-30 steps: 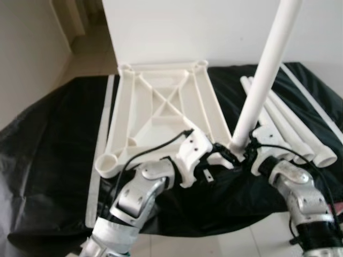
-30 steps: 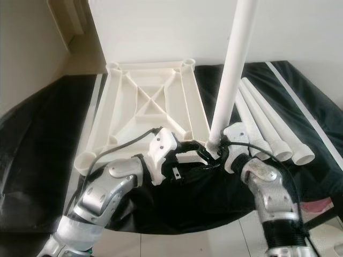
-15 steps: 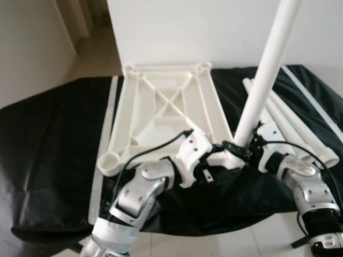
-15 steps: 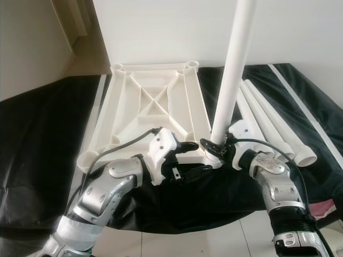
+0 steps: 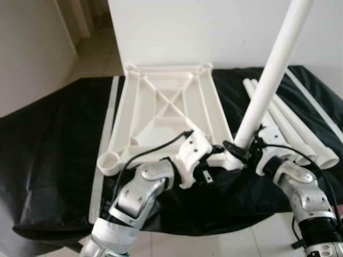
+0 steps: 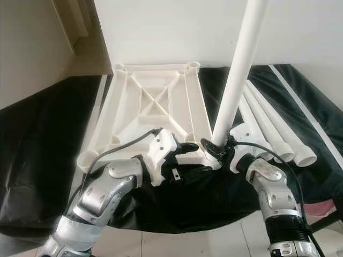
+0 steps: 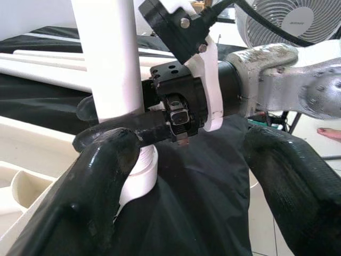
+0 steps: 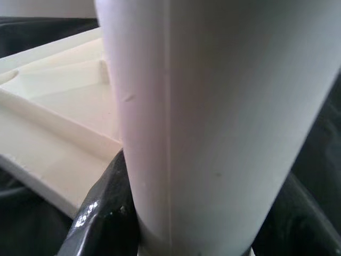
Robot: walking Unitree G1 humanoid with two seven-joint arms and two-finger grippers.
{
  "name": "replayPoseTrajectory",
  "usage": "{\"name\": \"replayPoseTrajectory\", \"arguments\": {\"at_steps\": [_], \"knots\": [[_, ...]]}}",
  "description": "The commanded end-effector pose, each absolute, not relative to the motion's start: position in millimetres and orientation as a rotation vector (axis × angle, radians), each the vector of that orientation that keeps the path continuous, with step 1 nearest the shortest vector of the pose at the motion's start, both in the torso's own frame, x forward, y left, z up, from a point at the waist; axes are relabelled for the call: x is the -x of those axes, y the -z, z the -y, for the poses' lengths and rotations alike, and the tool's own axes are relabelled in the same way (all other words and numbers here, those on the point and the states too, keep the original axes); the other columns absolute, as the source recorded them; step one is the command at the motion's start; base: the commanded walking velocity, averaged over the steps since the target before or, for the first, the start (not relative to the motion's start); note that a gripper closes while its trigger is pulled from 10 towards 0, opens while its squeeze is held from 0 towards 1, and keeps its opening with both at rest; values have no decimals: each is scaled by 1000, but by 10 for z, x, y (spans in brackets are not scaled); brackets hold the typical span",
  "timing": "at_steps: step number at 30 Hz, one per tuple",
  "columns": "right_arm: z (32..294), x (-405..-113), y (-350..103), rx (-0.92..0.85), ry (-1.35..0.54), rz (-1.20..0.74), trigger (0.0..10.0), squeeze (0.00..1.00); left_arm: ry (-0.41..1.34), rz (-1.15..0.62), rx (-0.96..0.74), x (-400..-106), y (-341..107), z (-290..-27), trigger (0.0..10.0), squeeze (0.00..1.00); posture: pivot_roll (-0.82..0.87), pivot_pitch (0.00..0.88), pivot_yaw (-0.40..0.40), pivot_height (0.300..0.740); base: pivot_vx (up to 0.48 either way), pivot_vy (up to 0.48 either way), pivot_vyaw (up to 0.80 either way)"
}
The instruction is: Building children table
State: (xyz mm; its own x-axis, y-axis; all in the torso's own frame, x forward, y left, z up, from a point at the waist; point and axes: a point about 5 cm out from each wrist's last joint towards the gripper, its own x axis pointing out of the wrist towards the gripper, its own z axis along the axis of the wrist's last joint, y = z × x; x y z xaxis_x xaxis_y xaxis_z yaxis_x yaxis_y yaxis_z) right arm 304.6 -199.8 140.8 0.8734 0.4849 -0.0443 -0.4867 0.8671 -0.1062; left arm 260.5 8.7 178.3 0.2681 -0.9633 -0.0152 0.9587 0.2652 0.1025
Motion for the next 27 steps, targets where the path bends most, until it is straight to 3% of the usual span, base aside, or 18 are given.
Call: {"name": "replayPoseTrajectory", "arguments": {"at_steps": [1,11,13,14,15,19,27], "knots": [[1958,-3002,-1283,80,-370,-94,10000,0,1302,53,-97,-2573,-1774,-65,10000,0,-108,15,25,740,0,0,0],[1820,-2902,-1269,-22,-152,-134,10000,0,1303,50,-98,-2565,-1761,-72,10000,0,-114,13,23,740,0,0,0],[1792,-2892,-1252,-40,-60,-126,10000,0,1304,49,-99,-2566,-1759,-67,10000,0,-115,13,23,740,0,0,0],[1638,-2835,-1195,-123,124,-124,10000,0,1306,50,-100,-2565,-1759,-58,10000,0,-111,12,20,740,0,0,0],[1596,-2812,-1189,-144,171,-131,10000,0,1306,51,-100,-2565,-1759,-56,10000,0,-111,12,20,740,0,0,0],[1368,-2794,-1255,-145,88,-107,10000,0,1307,51,-98,-2563,-1759,-55,10000,0,-111,10,22,740,0,0,0],[1378,-2766,-1280,-157,85,-121,10000,0,1314,51,-103,-2565,-1761,-50,10000,0,-114,7,24,740,0,0,0]]}}
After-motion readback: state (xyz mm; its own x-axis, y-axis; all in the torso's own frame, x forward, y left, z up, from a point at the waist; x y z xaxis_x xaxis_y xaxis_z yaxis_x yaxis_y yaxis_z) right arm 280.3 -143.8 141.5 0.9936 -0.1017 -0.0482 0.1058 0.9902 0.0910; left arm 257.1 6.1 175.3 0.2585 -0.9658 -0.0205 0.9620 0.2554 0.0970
